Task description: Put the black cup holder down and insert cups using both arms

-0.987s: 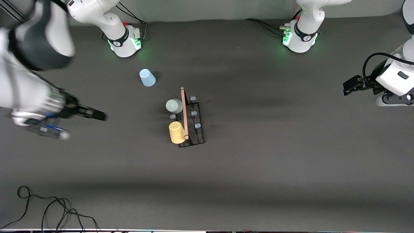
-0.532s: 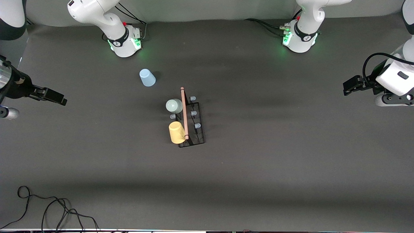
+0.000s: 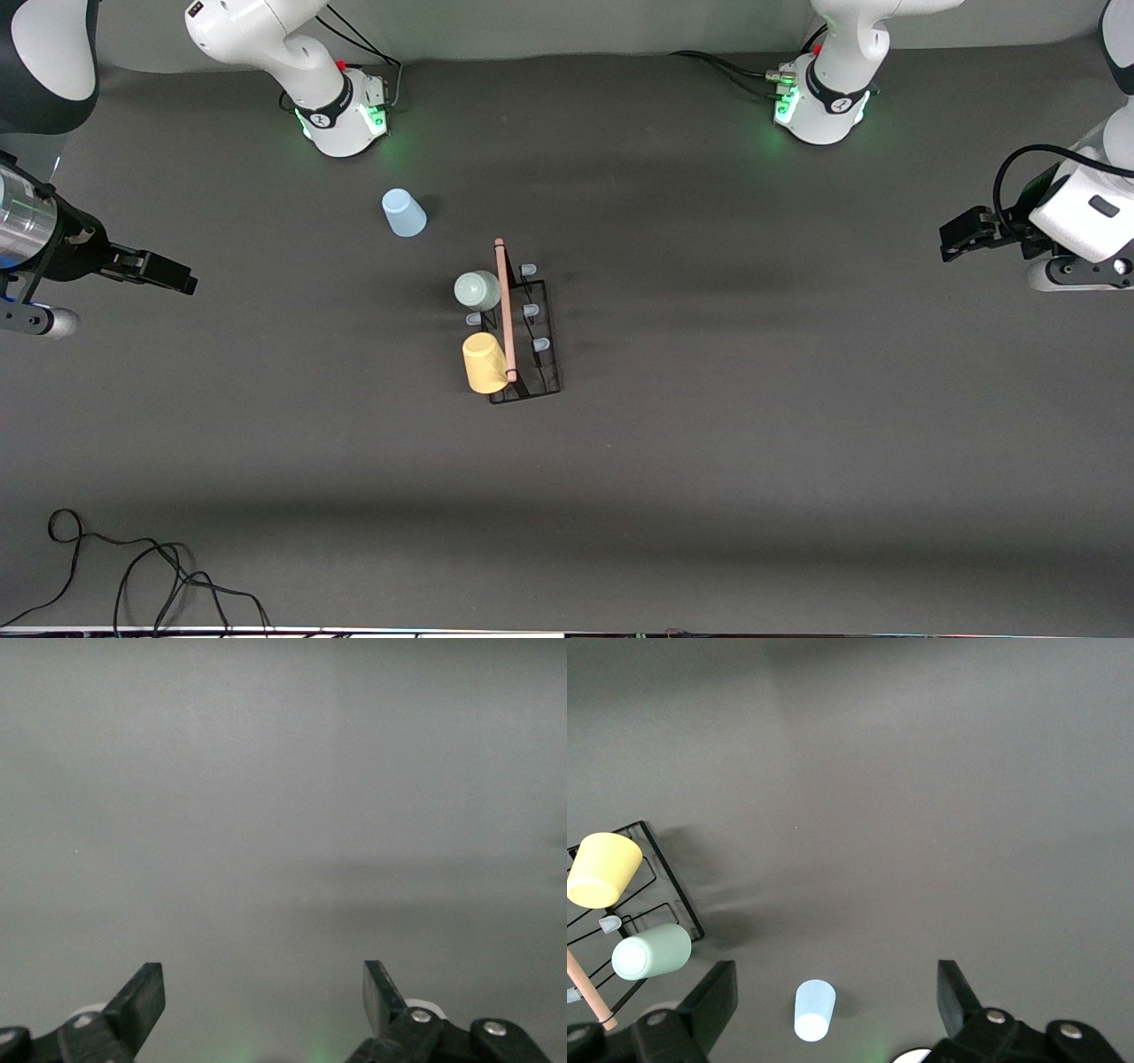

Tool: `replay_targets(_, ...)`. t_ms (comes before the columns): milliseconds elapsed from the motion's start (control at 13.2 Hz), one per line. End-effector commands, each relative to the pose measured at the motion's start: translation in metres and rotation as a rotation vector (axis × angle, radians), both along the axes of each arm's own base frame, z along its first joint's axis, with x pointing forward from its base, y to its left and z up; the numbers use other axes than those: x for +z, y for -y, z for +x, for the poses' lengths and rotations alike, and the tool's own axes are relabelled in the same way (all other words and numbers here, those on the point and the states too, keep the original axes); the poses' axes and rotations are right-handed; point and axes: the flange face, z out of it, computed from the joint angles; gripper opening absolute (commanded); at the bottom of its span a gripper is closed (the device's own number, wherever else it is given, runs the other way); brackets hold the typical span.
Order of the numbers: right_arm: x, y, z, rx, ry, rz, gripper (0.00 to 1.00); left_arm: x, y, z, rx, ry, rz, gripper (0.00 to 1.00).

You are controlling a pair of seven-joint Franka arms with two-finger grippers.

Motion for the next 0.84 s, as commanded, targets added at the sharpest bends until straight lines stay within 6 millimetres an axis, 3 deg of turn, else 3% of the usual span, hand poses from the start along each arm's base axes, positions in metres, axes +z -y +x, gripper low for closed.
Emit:
replay_targets(0, 0.002, 0.0, -0.003, 0.026, -0.008, -0.015, 1.0, 0.006, -0.001, -0.003, -0.016, 0.02, 0.007, 1.0)
replay_targets(304, -0.003, 0.018, 0.002, 0.062, -0.019, 0.01, 1.0, 0.009, -0.003, -0.004, -0.011, 0.023, 0.004, 1.0)
replay_targets(608, 0.003, 0.024, -0.003, 0.086, -0.013, 0.005, 1.0, 0.011, -0.003, -0.005, -0.009, 0.025, 0.001, 1.0)
replay_targets(759, 0.006, 0.036, -0.008, 0.144, -0.002, 0.016, 1.0, 0.011, -0.004, -0.006, -0.007, 0.021, -0.001, 1.0)
